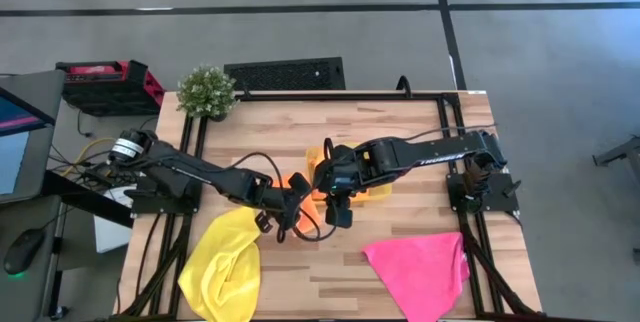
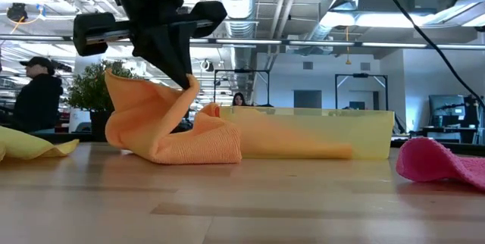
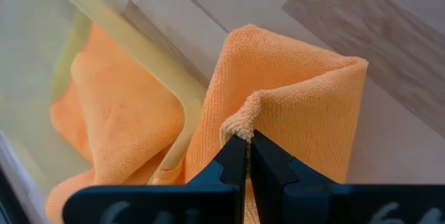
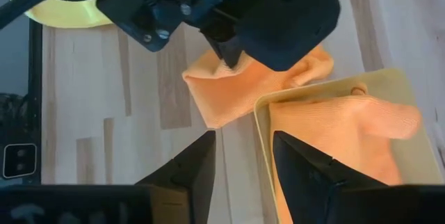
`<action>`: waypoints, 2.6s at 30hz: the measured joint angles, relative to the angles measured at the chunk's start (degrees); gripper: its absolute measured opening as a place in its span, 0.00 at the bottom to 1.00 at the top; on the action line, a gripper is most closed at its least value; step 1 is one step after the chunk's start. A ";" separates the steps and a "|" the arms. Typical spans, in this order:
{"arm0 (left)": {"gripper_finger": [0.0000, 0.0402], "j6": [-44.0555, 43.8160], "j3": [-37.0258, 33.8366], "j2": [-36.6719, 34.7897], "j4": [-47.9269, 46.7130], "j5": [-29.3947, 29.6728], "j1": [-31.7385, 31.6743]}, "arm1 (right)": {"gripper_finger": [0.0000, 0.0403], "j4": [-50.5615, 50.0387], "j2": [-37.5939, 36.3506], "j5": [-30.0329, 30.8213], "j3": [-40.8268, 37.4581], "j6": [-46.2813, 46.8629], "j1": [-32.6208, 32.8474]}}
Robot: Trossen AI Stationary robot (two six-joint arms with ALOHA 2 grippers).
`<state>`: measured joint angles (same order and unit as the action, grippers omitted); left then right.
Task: Fold microfiber towels
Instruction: Fold the orange microfiber towel
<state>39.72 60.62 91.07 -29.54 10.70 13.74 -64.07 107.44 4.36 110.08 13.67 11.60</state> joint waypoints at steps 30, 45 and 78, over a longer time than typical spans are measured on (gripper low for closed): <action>0.30 -24.06 3.13 -10.65 -11.97 6.07 -0.50 | 0.40 -0.24 0.09 0.24 0.00 -4.78 -0.07; 0.30 -56.48 3.15 -33.57 -23.45 8.48 4.42 | 0.39 36.54 0.79 0.00 -12.57 -18.80 -2.12; 0.30 -64.46 3.13 -35.93 -31.61 12.92 7.47 | 0.39 59.01 22.40 3.35 -13.19 -19.83 -2.30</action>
<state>-24.73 63.75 55.13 -61.14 23.62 21.21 -5.07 129.84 7.71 96.90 -6.15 9.29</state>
